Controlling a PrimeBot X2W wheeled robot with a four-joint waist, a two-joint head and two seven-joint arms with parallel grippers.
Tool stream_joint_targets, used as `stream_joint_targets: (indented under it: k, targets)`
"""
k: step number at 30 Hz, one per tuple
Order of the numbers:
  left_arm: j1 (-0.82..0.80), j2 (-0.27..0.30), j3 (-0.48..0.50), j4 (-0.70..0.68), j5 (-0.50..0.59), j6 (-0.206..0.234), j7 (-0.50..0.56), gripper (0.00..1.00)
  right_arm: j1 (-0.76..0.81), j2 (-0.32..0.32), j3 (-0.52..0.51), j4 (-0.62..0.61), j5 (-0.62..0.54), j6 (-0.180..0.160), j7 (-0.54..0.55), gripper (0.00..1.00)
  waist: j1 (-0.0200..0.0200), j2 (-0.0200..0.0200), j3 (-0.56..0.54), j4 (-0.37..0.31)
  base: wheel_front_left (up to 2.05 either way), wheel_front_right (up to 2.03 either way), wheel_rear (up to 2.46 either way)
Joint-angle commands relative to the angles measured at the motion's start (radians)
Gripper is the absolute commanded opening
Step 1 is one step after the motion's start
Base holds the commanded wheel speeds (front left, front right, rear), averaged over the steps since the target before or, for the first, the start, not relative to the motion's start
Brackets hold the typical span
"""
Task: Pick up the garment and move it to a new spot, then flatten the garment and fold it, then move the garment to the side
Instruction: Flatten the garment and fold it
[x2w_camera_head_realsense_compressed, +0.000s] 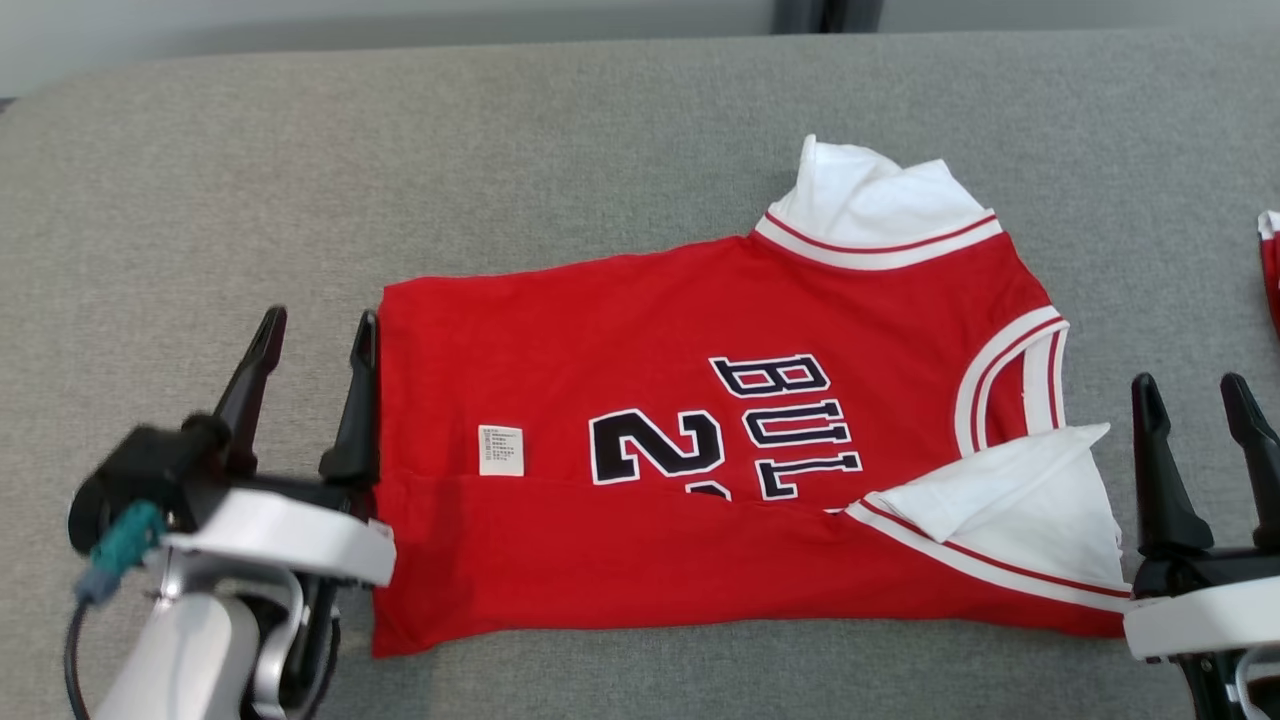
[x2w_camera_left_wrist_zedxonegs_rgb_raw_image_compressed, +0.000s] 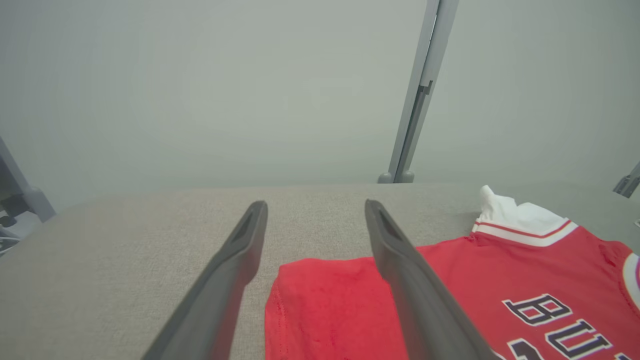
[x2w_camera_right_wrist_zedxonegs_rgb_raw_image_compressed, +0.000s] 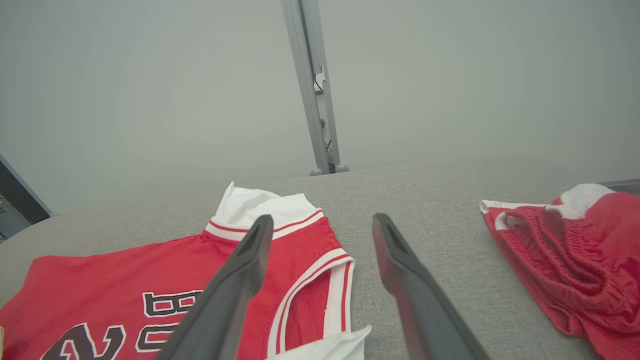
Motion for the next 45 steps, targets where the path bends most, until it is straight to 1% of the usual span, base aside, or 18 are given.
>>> stream_joint_targets:
  k: [1, 5, 6, 11, 16, 17, 19, 20, 24, 26, 29, 32, 35, 37, 41, 45]
  targets:
    - [-0.055, 0.016, -0.004, 0.047, -0.023, -0.029, 0.032, 1.0, -0.026, -0.001, 0.009, 0.0, 0.0, 0.0, -0.002, 1.0, 0.0, 0.0, 0.032, -0.019, 0.0, 0.0, 0.0]
    - [-0.16, 0.039, 0.0, 0.196, -0.087, -0.104, 0.113, 1.0, -0.058, -0.001, 0.035, 0.013, 0.005, 0.0, -0.007, 1.0, 0.0, 0.0, 0.077, -0.054, 0.0, 0.0, 0.0]
    - [-0.16, 0.039, 0.0, 0.196, -0.087, -0.104, 0.113, 1.0, -0.058, -0.001, 0.035, 0.013, 0.005, 0.0, -0.007, 1.0, 0.0, 0.0, 0.077, -0.054, 0.0, 0.0, 0.0]
    - [-0.258, 0.054, 0.006, 0.38, -0.161, -0.193, 0.179, 1.0, -0.082, 0.0, 0.043, 0.042, 0.016, 0.0, -0.023, 1.0, 0.0, 0.0, 0.119, -0.078, 0.0, 0.0, 0.0]
    - [-0.332, 0.058, 0.003, 0.528, -0.213, -0.253, 0.209, 1.0, -0.102, -0.004, 0.052, 0.069, 0.026, 0.0, -0.036, 1.0, 0.0, 0.0, 0.139, -0.088, 0.0, 0.0, 0.0]
    - [-0.343, 0.057, 0.0, 0.55, -0.227, -0.264, 0.216, 0.93, -0.108, -0.007, 0.053, 0.073, 0.029, 0.0, -0.037, 1.0, 0.0, 0.0, 0.141, -0.089, 0.0, 0.0, 0.0]
    - [-0.361, 0.055, -0.006, 0.584, -0.249, -0.277, 0.223, 0.37, -0.119, -0.016, 0.049, 0.081, 0.039, 0.0, -0.036, 1.0, 0.0, 0.0, 0.143, -0.09, 0.0, 0.0, 0.0]
    - [-0.366, 0.054, -0.009, 0.597, -0.26, -0.281, 0.221, 0.0, -0.128, -0.021, 0.044, 0.084, 0.042, 0.0, -0.035, 1.0, 0.0, 0.0, 0.144, -0.09, 0.0, 0.0, 0.0]
    - [-0.393, 0.056, -0.027, 0.629, -0.277, -0.291, 0.203, 0.0, -0.194, -0.065, 0.027, 0.105, 0.064, 0.0, -0.03, 1.0, 0.0, 0.0, 0.151, -0.083, 0.0, 0.0, 0.0]
    - [-0.407, 0.054, -0.039, 0.636, -0.278, -0.294, 0.193, 0.0, -0.249, -0.104, 0.018, 0.129, 0.075, 0.0, -0.024, 1.0, 0.0, 0.0, 0.155, -0.076, 0.0, 0.0, 0.0]
    - [-0.43, 0.039, -0.068, 0.644, -0.279, -0.295, 0.181, 0.0, -0.354, -0.174, 0.017, 0.202, 0.1, 0.0, 0.008, 1.0, 0.0, 0.0, 0.162, -0.053, 0.0, 0.0, 0.0]
    - [-0.461, 0.019, -0.102, 0.651, -0.275, -0.297, 0.173, 0.0, -0.471, -0.237, 0.04, 0.294, 0.108, 0.0, 0.043, 1.0, 0.0, 0.0, 0.173, -0.017, 0.0, 0.0, 0.0]
    - [-0.496, -0.01, -0.143, 0.657, -0.275, -0.296, 0.165, 0.0, -0.577, -0.285, 0.093, 0.387, 0.121, 0.0, 0.072, 1.0, 0.0, 0.0, 0.184, 0.027, 0.0, 0.0, 0.0]
    - [-0.517, -0.027, -0.176, 0.657, -0.283, -0.296, 0.16, 0.0, -0.643, -0.304, 0.143, 0.445, 0.141, 0.0, 0.092, 1.0, 0.0, 0.0, 0.192, 0.054, 0.0, 0.0, 0.0]
    - [-0.552, -0.054, -0.237, 0.668, -0.299, -0.296, 0.145, 0.0, -0.749, -0.346, 0.277, 0.543, 0.182, 0.0, 0.133, 1.0, 0.0, 0.0, 0.207, 0.099, 0.0, 0.0, 0.0]
    - [-0.575, -0.068, -0.289, 0.684, -0.322, -0.296, 0.125, 0.0, -0.826, -0.383, 0.425, 0.607, 0.243, 0.0, 0.172, 1.0, 0.0, 0.0, 0.217, 0.13, 0.0, 0.0, 0.0]
